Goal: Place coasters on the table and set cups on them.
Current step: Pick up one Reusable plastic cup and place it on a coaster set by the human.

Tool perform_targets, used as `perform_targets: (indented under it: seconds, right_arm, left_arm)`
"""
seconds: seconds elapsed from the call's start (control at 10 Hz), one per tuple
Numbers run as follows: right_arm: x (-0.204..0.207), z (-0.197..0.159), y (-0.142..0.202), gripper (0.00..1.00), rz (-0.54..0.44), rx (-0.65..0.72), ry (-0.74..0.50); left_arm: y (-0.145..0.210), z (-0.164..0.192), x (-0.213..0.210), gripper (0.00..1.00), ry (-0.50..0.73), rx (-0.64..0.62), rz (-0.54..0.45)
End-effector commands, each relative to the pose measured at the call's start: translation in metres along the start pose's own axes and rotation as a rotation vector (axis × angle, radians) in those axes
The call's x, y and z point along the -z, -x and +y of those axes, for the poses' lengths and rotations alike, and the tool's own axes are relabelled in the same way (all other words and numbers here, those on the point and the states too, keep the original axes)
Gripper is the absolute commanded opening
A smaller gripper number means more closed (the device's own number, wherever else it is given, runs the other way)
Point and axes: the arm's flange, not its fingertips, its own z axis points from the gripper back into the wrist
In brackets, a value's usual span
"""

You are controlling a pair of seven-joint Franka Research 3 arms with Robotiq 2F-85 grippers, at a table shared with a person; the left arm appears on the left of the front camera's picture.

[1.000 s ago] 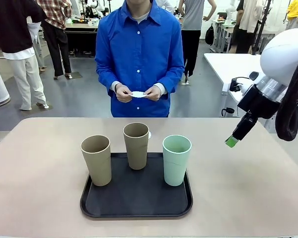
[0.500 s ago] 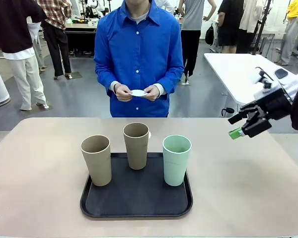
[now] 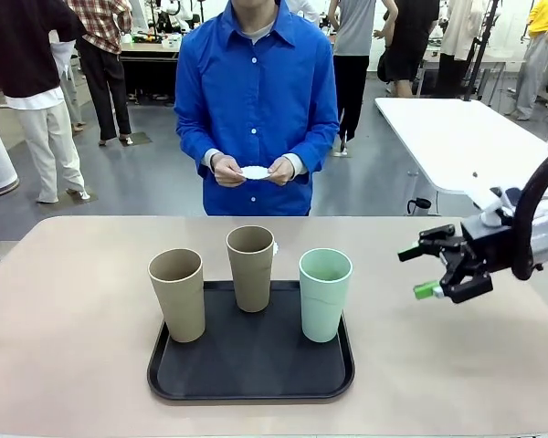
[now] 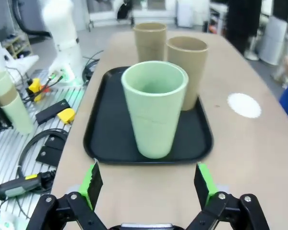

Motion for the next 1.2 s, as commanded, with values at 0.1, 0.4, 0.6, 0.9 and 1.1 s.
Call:
perform_targets:
  seconds: [0.1, 0.4, 0.6, 0.9, 1.1]
  right_arm:
    - [0.011, -0.008, 0.022, 1.00, -0.048, -0.082, -0.074]
    - [0.021, -0.014, 0.027, 1.00, -0.071, 0.035, 0.040]
    - [0.015, -0.002, 0.027, 1.00, -0.047, -0.065, -0.082]
    - [0.018, -0.005, 0.028, 1.00, -0.052, -0.045, -0.063]
    - [0.026, -0.022, 0.034, 1.00, -0.273, -0.001, 0.014]
  left_arm:
    - [0.000, -0.001, -0.001, 1.00, 0.003, 0.004, -0.004]
    - [0.000, -0.001, -0.001, 1.00, 0.003, 0.004, -0.004]
    - [0.000, -0.001, -0.001, 1.00, 0.003, 0.004, -0.004]
    - [0.000, -0.001, -0.001, 1.00, 0.003, 0.004, -0.004]
    - [0.000, -0.001, -0.001, 1.00, 0.003, 0.004, -0.004]
